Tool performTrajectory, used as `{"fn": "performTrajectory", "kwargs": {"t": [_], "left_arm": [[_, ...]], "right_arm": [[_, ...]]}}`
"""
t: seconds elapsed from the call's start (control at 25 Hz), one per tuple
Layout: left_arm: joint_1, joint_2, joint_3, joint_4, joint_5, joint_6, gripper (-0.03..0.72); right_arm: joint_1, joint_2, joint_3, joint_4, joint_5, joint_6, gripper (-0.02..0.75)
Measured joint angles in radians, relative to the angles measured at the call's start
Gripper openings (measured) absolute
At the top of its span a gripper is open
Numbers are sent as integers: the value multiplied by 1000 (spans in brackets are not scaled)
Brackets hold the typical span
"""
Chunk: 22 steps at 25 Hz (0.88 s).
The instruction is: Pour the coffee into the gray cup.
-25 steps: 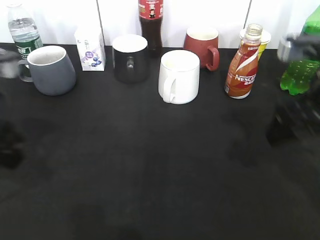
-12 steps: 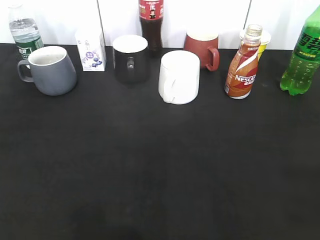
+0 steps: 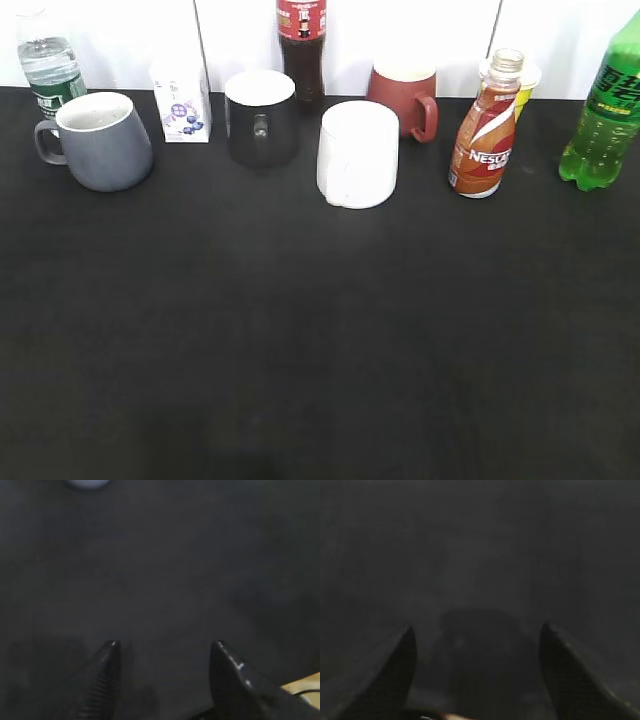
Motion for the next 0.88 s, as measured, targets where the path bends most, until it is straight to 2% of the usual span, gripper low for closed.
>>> {"fn": "performTrajectory", "kwargs": {"t": [0.08,0.52,0.88], "left_arm": [[0,0,42,2,-31,5,429],[0,0,42,4,-40,11,414],[0,0,42,3,-40,11,272]], "right_arm": [[0,0,19,8,-39,-39,596],[0,0,19,16,-55,-47,595],[0,0,19,17,-57,-47,595]]}}
